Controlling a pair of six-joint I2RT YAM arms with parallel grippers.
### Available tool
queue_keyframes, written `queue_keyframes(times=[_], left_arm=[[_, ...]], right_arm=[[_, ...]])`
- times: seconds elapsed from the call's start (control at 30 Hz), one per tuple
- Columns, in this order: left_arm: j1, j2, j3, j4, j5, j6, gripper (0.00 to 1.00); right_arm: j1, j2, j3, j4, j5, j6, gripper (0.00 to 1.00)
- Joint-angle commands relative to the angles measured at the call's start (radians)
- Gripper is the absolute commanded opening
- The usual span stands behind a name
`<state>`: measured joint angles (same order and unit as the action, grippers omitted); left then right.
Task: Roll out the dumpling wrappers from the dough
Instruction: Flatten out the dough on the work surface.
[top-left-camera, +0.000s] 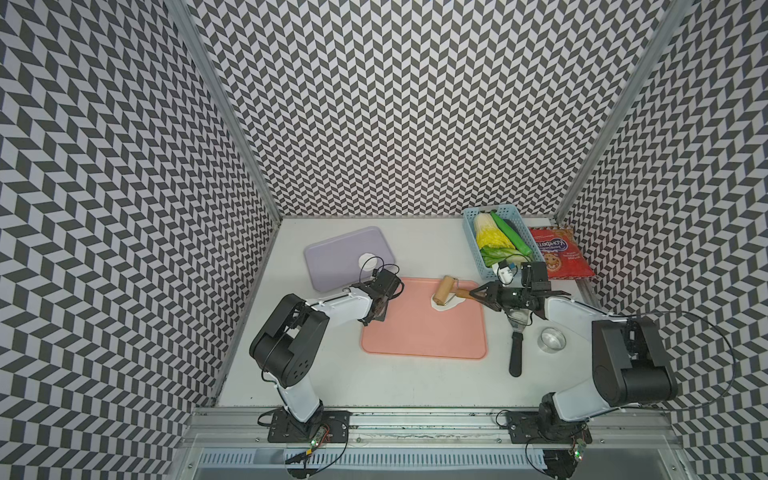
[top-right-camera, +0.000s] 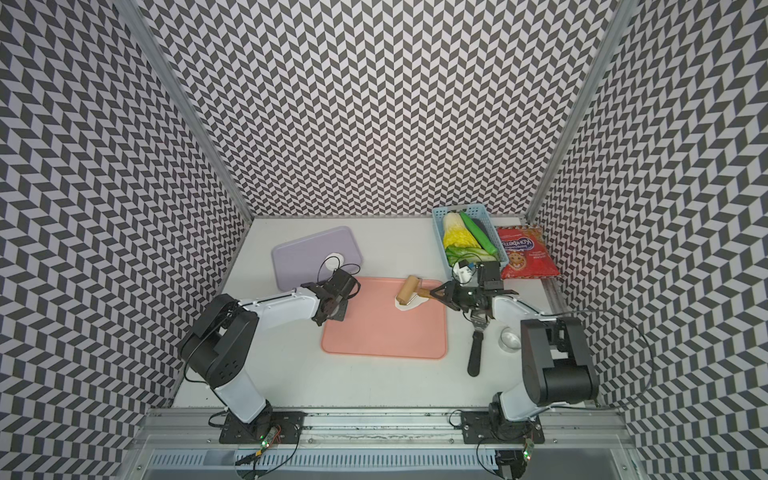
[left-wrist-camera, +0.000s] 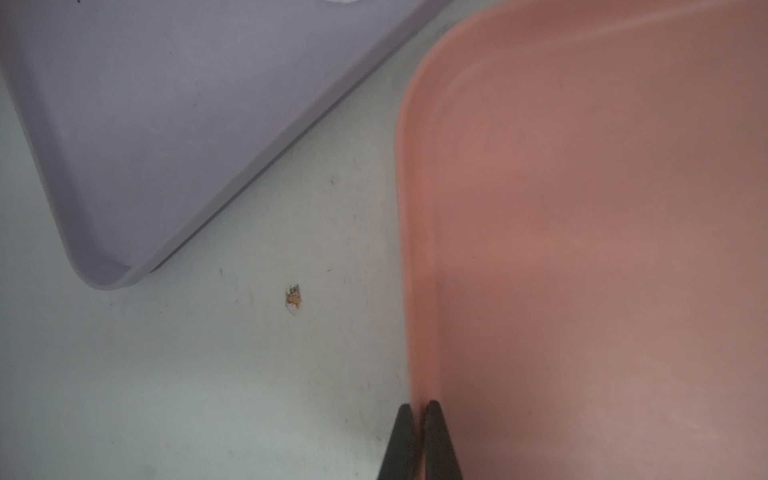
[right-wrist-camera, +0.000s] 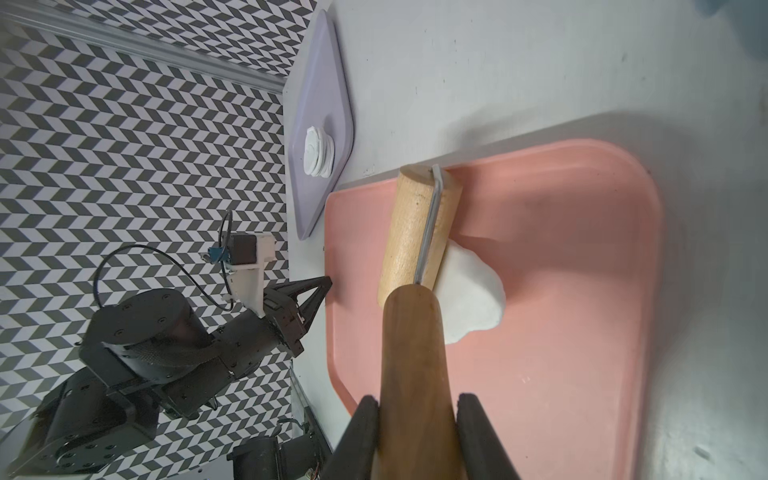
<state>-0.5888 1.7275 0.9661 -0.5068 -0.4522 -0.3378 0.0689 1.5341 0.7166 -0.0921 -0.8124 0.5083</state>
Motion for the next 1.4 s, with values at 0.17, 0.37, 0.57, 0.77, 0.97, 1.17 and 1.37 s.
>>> queue_keyframes(times=[0.17, 0.37, 0.57, 0.77, 0.97, 1.17, 1.37], left_arm=[[0.001, 0.006, -0.032, -0.039, -0.031, 0.020, 0.00], [0.001, 0.017, -0.019, -0.044, -0.029, 0.019, 0.00], [0.001, 0.015, -0.018, -0.045, -0.029, 0.017, 0.00], [-0.002, 0.016, -0.018, -0.042, -0.025, 0.017, 0.00], [-0.003, 0.011, -0.020, -0.044, -0.031, 0.013, 0.00], [-0.005, 0.015, -0.018, -0.044, -0.028, 0.011, 0.00], [-0.008, 0.015, -0.020, -0.044, -0.031, 0.013, 0.00]], right_arm=[[-0.016, -0.066, -0.066, -0.231, 0.264, -0.012, 0.00], [-0.009, -0.107, 0.002, -0.142, 0.154, -0.044, 0.00], [-0.003, -0.243, -0.020, 0.057, 0.110, 0.064, 0.00], [-0.004, -0.205, 0.018, 0.042, 0.025, 0.064, 0.00], [0.008, -0.173, 0.052, -0.087, -0.026, 0.090, 0.00], [0.010, -0.108, 0.052, -0.214, 0.087, 0.032, 0.00], [0.025, -0.011, 0.049, -0.237, 0.205, 0.052, 0.00]])
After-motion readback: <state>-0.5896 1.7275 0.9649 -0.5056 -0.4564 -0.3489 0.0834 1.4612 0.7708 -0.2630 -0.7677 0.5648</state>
